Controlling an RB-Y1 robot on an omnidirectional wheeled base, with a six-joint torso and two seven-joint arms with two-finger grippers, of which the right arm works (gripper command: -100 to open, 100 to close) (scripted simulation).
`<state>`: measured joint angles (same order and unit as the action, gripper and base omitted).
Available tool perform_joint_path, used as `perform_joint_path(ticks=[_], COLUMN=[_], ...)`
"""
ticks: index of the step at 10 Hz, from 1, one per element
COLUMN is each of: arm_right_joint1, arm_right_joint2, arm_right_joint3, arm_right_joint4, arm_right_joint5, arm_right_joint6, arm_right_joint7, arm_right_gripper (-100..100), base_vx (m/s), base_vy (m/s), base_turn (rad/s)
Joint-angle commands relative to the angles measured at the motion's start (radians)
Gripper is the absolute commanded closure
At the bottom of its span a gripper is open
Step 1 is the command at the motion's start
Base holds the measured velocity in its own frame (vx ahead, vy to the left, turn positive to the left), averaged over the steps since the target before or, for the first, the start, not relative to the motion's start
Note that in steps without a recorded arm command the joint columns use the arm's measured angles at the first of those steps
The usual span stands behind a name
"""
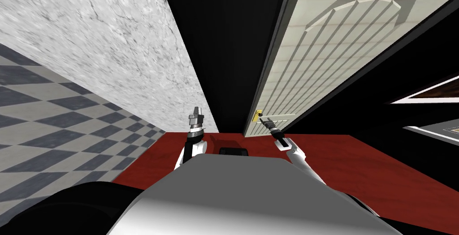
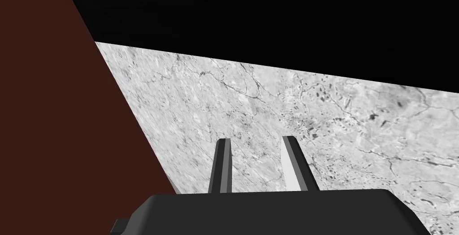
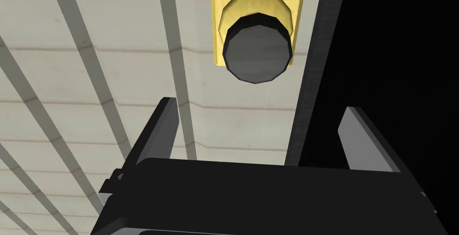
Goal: Pull the door open
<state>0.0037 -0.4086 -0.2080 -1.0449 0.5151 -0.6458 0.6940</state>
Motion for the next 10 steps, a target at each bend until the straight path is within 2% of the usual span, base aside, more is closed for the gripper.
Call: perform_joint_path(ticks=[1,4,5,10], arm_right_joint1=[-0.007,-0.011,-0.011,-0.011], arm_right_joint2=[0.005,0.009,0.009,0.009], arm_right_joint3=[-0.004,-0.006,-0.006,-0.006], arm_right_joint4=[0.005,0.008,0.008,0.008], arm_right_joint5=[-0.001,-0.001,-0.001,-0.001], arm_right_joint6=[0.006,0.010,0.010,0.010], arm_right_joint7=[0.007,0.012,0.012,0.012], arm_right_gripper=[-100,-100,100,100], base_vx=[0.181,0.163,-0.011,-0.016], base_vy=[0.003,0.009,0.001,-0.002], base_turn=[0.048,0.025,-0.005,0.001])
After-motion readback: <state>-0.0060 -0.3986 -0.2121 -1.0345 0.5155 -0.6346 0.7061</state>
